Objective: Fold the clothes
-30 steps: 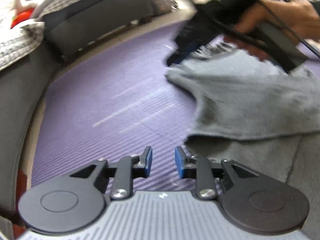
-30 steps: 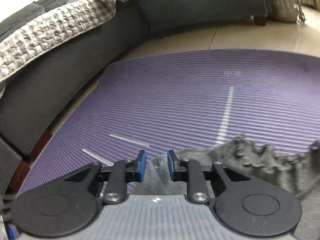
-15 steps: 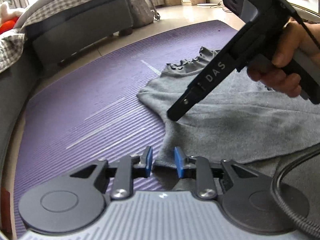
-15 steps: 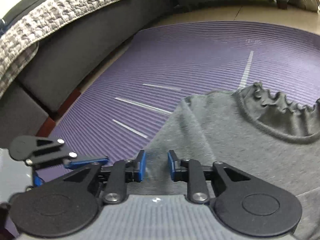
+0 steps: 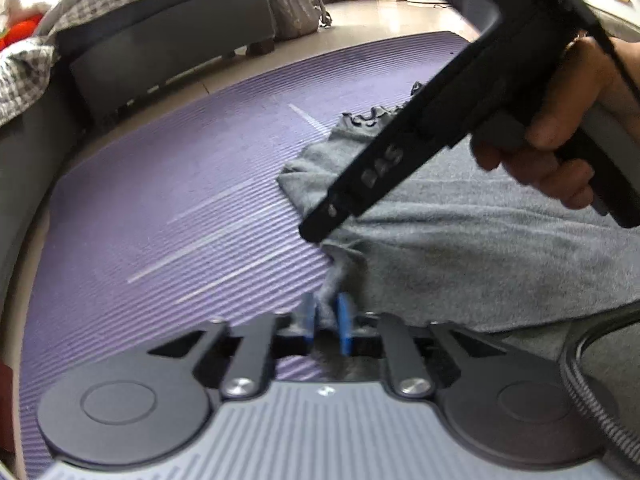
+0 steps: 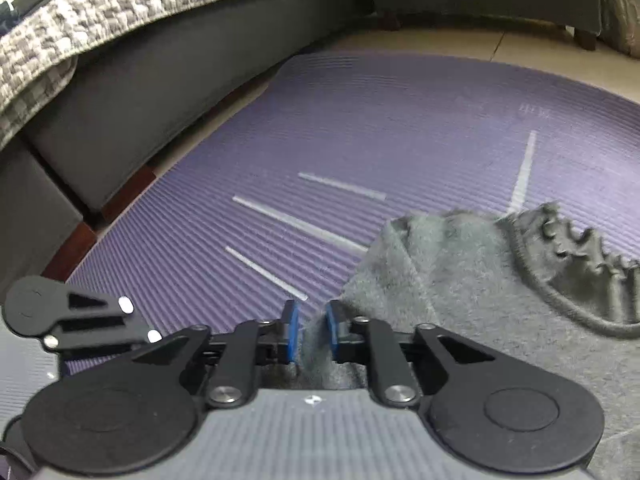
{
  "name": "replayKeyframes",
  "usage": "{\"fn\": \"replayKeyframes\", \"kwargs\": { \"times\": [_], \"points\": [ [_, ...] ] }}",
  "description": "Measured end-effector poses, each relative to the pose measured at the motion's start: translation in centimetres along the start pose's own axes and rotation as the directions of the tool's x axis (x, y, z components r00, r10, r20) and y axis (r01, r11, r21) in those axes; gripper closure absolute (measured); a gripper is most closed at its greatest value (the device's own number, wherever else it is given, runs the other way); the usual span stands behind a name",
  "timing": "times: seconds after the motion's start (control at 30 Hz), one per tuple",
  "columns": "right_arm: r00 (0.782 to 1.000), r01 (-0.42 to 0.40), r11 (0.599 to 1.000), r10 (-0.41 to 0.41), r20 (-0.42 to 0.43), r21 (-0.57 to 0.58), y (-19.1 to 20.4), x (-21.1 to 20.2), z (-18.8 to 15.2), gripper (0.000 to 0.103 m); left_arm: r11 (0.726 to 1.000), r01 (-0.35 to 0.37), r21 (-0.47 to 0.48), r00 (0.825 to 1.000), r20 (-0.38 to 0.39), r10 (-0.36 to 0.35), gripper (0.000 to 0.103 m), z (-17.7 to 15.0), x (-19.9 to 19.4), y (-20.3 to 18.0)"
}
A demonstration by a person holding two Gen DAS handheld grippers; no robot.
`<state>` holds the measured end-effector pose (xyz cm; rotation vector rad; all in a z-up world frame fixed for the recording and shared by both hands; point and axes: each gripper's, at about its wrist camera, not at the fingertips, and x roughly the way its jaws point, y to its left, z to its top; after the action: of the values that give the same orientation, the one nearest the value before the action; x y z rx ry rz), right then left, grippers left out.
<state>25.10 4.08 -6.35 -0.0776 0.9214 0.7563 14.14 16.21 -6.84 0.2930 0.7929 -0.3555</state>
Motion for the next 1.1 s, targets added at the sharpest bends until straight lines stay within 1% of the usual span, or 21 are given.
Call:
{"fn": "replayKeyframes", "kwargs": {
  "times": [0.03, 0.13, 0.2, 0.23, 0.27, 0.33, 0.4, 0.43, 0.5, 0.6, 0.7, 0.73, 0.77, 0.8, 0.83, 0.87, 0.93, 0.97, 1.0, 1.03, 1.1],
  "points": [
    [1.0, 0.019, 1.0, -0.019, 0.0, -0.025, 0.2, -0.2, -0.1, 0.076, 1.0, 0.0, -0.007, 1.0, -0.004, 0.0, 0.094, 0.0, 0.0, 0.0],
    [0.999, 0.03, 0.998, -0.031, -0.017, -0.051, 0.5, -0.2, -0.3, 0.076, 0.999, 0.009, -0.039, 1.0, -0.01, -0.009, 0.094, -0.1, -0.1, 0.5],
    [0.999, 0.041, 0.996, -0.041, -0.007, -0.075, 1.2, 0.2, -0.3, 0.077, 0.999, 0.013, -0.047, 1.0, -0.012, -0.014, 0.095, -0.2, -0.4, 0.6],
    [0.999, 0.048, 0.995, -0.049, -0.004, -0.089, 1.4, 0.4, -0.3, 0.08, 0.998, 0.015, -0.057, 1.0, -0.014, -0.016, 0.095, -0.3, -0.4, 0.8],
    [0.998, 0.057, 0.993, -0.057, -0.004, -0.103, 1.6, 0.6, -0.3, 0.089, 0.998, 0.016, -0.062, 1.0, -0.015, -0.017, 0.095, -0.3, -0.5, 0.8],
    [0.997, 0.073, 0.989, -0.074, -0.003, -0.131, 2.0, 1.1, -0.3, 0.098, 0.996, 0.02, -0.092, 1.0, -0.02, -0.022, 0.095, -0.3, -0.5, 1.1],
    [0.996, 0.083, 0.986, -0.084, 0.0, -0.145, 2.3, 1.4, -0.3, 0.101, 0.991, 0.024, -0.132, 0.999, -0.022, -0.027, 0.095, -0.3, -0.6, 1.7],
    [0.997, 0.079, 0.988, -0.079, 0.003, -0.136, 2.1, 1.3, -0.3, 0.101, 0.99, 0.025, -0.137, 0.999, -0.023, -0.028, 0.095, -0.2, -0.5, 1.7],
    [0.999, 0.052, 0.995, -0.051, 0.018, -0.081, 1.5, 0.9, 0.2, 0.103, 0.985, 0.027, -0.171, 0.999, -0.026, -0.032, 0.095, -0.1, -0.4, 2.2],
    [0.999, 0.046, 0.997, -0.044, 0.028, -0.055, 1.2, 1.0, 0.6, 0.103, 0.97, 0.037, -0.239, 0.999, -0.03, -0.046, 0.095, -0.1, -0.4, 3.0],
    [0.999, 0.045, 0.997, -0.045, 0.001, -0.058, 1.1, 1.9, 1.1, 0.103, 0.949, 0.039, -0.313, 0.998, -0.042, -0.055, 0.093, -0.3, -0.5, 3.8],
    [0.999, 0.048, 0.997, -0.048, 0.001, -0.063, 1.2, 2.1, 1.1, 0.103, 0.945, 0.037, -0.324, 0.997, -0.045, -0.054, 0.092, -0.3, -0.5, 3.9],
    [0.999, 0.048, 0.997, -0.047, 0.005, -0.055, 1.2, 2.0, 1.2, 0.102, 0.943, 0.035, -0.331, 0.997, -0.048, -0.054, 0.091, -0.3, -0.6, 3.9],
    [0.999, 0.044, 0.998, -0.044, 0.01, -0.037, 1.1, 1.6, 1.3, 0.097, 0.94, 0.032, -0.339, 0.997, -0.051, -0.053, 0.088, -0.3, -0.7, 4.0],
    [0.999, 0.042, 0.999, -0.042, 0.019, -0.024, 0.9, 1.0, 1.2, 0.094, 0.938, 0.03, -0.346, 0.997, -0.054, -0.052, 0.086, -0.4, -0.8, 4.0],
    [0.999, 0.044, 0.999, -0.043, 0.029, -0.022, 0.8, 0.3, 1.0, 0.093, 0.937, 0.029, -0.348, 0.997, -0.053, -0.051, 0.086, -0.4, -0.9, 4.0],
    [0.998, 0.047, 0.998, -0.046, 0.032, -0.031, 0.9, -0.5, 0.4, 0.092, 0.939, 0.027, -0.344, 0.997, -0.052, -0.048, 0.084, -0.5, -0.8, 4.0],
    [0.999, 0.048, 0.998, -0.047, 0.028, -0.038, 1.0, -0.8, 0.0, 0.092, 0.945, 0.021, -0.327, 0.998, -0.053, -0.04, 0.083, -0.4, -0.8, 3.9],
    [0.999, 0.049, 0.998, -0.048, 0.019, -0.049, 1.2, -1.0, -0.5, 0.092, 0.951, 0.014, -0.308, 0.998, -0.053, -0.032, 0.08, -0.4, -0.9, 3.7],
    [0.999, 0.05, 0.997, -0.049, 0.009, -0.058, 1.4, -0.6, -1.0, 0.092, 0.956, 0.008, -0.292, 0.998, -0.05, -0.023, 0.076, -0.3, -0.9, 3.5],
    [0.998, 0.067, 0.994, -0.067, 0.005, -0.082, 1.9, 0.2, -1.9, 0.092, 0.962, -0.003, -0.273, 0.999, -0.039, -0.008, 0.075, -0.2, -1.2, 3.4]
  ]
}}
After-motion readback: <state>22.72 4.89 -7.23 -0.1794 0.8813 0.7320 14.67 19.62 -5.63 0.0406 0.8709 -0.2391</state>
